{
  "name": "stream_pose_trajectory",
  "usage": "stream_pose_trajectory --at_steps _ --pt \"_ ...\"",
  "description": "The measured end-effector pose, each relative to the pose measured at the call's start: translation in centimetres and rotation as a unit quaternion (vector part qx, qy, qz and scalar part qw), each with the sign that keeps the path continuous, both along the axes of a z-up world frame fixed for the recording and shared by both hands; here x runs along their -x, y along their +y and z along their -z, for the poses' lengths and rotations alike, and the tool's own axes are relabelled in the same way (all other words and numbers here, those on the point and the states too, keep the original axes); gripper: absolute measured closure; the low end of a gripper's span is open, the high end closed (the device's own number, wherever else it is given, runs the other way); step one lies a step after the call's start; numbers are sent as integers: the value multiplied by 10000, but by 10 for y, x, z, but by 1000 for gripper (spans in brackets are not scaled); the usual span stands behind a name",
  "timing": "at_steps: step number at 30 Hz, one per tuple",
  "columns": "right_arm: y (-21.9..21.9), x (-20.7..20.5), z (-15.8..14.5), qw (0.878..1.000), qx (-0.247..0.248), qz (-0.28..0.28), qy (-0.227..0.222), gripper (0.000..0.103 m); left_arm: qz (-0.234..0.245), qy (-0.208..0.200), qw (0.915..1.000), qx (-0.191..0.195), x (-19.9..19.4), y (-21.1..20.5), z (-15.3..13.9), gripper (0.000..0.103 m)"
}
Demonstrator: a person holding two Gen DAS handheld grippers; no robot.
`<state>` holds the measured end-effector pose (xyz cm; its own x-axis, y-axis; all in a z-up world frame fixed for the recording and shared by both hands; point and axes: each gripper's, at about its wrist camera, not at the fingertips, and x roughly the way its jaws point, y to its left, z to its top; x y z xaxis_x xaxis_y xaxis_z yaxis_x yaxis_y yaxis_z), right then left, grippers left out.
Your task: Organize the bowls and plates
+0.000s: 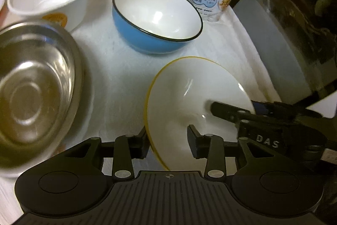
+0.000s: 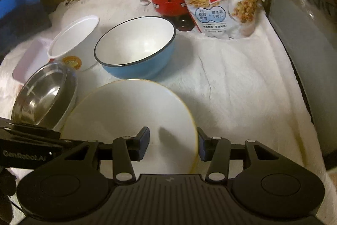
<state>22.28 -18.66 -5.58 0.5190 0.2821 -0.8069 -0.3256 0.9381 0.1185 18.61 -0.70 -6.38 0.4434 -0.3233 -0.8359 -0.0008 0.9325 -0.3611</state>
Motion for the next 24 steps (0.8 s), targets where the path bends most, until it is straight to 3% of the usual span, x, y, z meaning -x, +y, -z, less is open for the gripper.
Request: stream_pose_trajectory --at_steps 6,9,13,14,15,17,20,24 --pt "11 -5 1 9989 410 -219 23 55 210 -9 9993 -313 -5 0 4 83" --pt "10 -4 -1 9988 373 -202 -231 47 135 -106 9988 -456 -2 1 -2 83" --pt "8 -10 -11 9980 483 -207 -351 45 -196 -105 9996 -201 2 11 -24 80" --pt "5 -10 -18 9973 479 -244 -493 42 -232 -182 9993 -226 3 13 -31 80" --pt "1 -11 -25 9970 433 -203 -605 32 -263 -279 9989 -266 3 15 -40 80" --pt "-10 -15 -40 9972 226 -2 -714 22 -324 -452 9983 -166 1 23 -58 80" --pt "-21 -25 -62 9967 -74 -36 -812 21 -513 -619 9966 172 -16 44 -73 80" --pt "-25 -53 -79 9970 -493 -222 -557 17 -728 -601 9954 170 -56 58 -73 80"
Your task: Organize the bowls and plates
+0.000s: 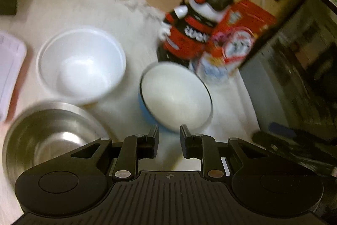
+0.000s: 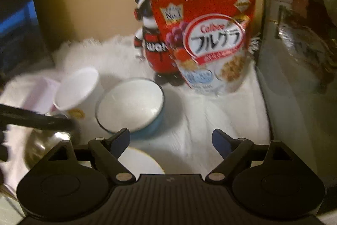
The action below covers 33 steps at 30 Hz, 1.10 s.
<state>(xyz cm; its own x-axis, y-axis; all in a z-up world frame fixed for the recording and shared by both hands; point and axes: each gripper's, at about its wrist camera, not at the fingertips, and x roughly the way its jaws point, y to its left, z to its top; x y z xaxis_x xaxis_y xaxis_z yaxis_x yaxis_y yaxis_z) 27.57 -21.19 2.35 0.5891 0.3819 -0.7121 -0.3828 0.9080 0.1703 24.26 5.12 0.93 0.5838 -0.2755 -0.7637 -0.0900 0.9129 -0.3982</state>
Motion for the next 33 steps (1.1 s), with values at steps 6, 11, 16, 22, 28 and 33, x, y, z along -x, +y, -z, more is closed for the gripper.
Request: stream_pose_trajectory --at_steps 6,11,16,22,28,33 --pt "28 -54 17 9982 93 278 517 39 -346 435 9978 -368 -57 2 27 79" --pt "52 -91 48 9942 39 358 1015 45 -442 619 9960 -461 -78 7 46 79" --pt "67 -125 83 9871 170 403 1540 57 -259 787 9950 -550 -97 2 63 79" --pt "80 -139 110 9805 84 210 1953 67 -28 749 9939 -811 -110 -8 72 79" --pt "84 -130 100 9818 168 151 1887 67 -27 1047 9931 -519 -117 -10 75 73" --pt "62 -121 90 9836 88 310 1773 67 346 1091 9924 -455 -120 -24 80 77"
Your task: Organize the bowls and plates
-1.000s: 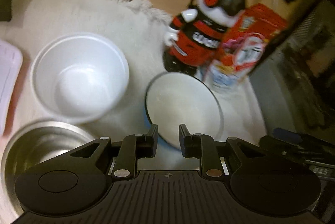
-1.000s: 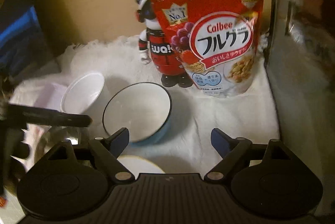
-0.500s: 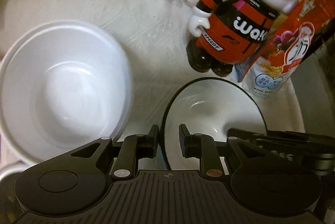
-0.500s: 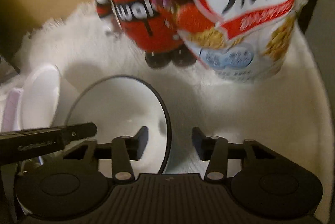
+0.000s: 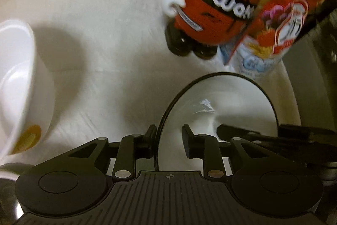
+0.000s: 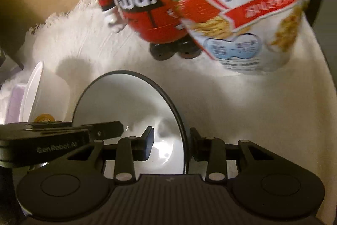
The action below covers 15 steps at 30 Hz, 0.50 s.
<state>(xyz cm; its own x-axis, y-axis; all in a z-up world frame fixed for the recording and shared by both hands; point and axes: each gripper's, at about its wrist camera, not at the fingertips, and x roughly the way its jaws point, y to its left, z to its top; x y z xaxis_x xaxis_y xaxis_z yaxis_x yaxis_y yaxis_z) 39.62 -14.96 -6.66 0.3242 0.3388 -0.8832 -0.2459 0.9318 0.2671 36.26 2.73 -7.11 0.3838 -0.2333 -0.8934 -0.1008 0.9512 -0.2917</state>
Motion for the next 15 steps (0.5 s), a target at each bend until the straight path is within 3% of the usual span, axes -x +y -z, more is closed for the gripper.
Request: stream_pose_trajectory --at_steps 3,7,15 --pt "-6 -3 2 9999 63 96 23 68 50 -10 10000 -65 -3 -6 -3 78" --pt "-13 -3 3 9998 -95 153 68 68 226 26 9996 -180 -7 -13 -3 68" --pt "-8 -4 11 9997 -27 171 179 67 318 -3 9993 -189 -10 -16 3 68"
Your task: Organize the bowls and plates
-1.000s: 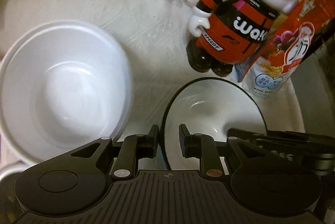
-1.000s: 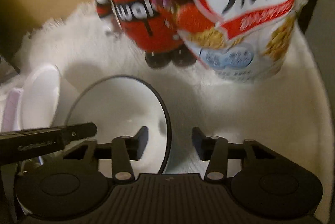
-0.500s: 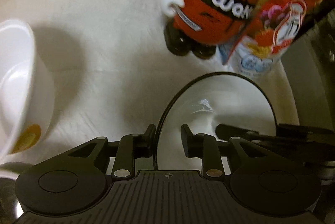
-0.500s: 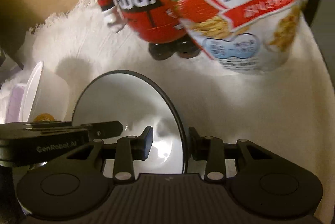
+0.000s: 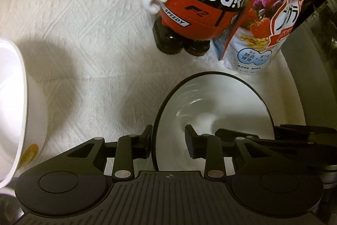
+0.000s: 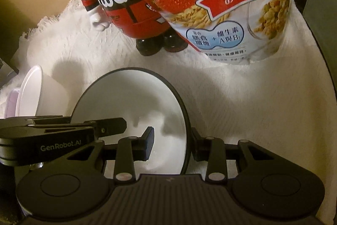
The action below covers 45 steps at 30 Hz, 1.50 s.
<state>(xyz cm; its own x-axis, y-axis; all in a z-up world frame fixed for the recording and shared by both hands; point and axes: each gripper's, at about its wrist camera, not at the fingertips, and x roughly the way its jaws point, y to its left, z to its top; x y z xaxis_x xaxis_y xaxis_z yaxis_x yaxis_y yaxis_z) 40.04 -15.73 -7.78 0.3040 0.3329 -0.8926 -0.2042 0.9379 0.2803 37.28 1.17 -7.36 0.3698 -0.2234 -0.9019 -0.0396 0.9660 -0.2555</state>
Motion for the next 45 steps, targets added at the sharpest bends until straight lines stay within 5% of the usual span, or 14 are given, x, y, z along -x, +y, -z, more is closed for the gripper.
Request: stream_pose_trajectory --at_steps 24,38,45 --pt "8 2 7 9984 -151 397 365 64 57 302 9995 -47 -2 1 11 73" --pt "2 43 -82 9982 -404 291 -323 64 48 -305 9994 -145 37 -4 -75 70" --pt "-11 94 -96 9994 -256 -77 -222 64 115 -273 9995 -81 97 -23 -85 69"
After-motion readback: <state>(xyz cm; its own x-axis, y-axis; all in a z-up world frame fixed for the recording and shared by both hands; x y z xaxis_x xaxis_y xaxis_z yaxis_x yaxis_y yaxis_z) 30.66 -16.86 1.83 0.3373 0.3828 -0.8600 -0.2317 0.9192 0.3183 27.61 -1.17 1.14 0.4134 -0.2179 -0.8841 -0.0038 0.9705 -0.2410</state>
